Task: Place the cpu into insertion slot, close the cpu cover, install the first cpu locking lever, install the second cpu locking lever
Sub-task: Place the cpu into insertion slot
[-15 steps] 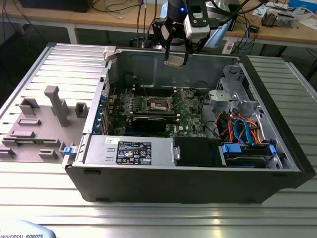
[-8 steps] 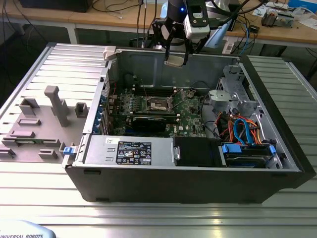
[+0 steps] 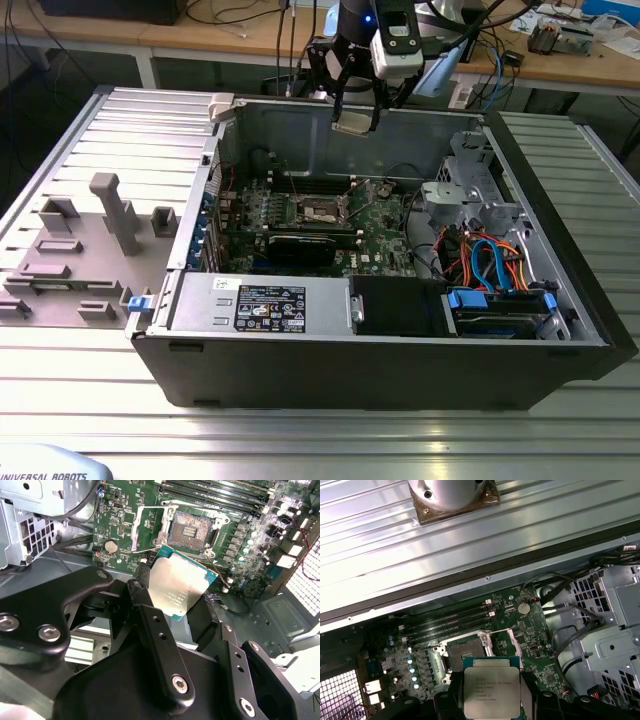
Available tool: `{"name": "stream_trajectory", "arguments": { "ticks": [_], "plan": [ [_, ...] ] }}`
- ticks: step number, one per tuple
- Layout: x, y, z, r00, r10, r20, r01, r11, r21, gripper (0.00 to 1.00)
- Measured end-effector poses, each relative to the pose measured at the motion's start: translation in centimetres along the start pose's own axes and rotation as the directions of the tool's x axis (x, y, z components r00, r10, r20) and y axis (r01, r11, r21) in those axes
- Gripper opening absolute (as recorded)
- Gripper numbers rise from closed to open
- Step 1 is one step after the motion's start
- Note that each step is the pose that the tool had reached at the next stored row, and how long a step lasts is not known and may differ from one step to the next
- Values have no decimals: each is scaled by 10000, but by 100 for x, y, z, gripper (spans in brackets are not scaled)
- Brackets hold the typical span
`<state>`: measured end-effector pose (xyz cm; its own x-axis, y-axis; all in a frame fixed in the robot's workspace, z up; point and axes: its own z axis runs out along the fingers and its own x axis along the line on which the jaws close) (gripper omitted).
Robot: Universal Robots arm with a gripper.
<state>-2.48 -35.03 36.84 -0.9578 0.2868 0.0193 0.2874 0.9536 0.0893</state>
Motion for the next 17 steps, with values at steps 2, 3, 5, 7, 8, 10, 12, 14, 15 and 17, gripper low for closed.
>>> {"name": "stream_trajectory", "arguments": {
  "ticks": [2,3,5,7,8,10,12,14,15,17],
  "plan": [
    [0,0,0,10000,43,4,-43,10000,-1,54],
    [0,0,0,10000,65,6,-65,10000,-2,54],
    [0,0,0,9999,145,13,-145,9999,-3,54],
    [0,0,0,9998,198,18,-198,9998,-4,54],
    [0,0,1,9998,221,20,-221,9998,-5,54],
    [0,0,1,9995,318,28,-318,9995,-6,54],
    [0,0,1,9992,389,35,-389,9992,-8,54],
    [0,0,1,9990,456,40,-456,9990,-10,54],
    [0,0,1,9989,475,42,-475,9989,-10,54],
    [0,0,1,9985,536,48,-536,9986,-12,54]
  ]
}}
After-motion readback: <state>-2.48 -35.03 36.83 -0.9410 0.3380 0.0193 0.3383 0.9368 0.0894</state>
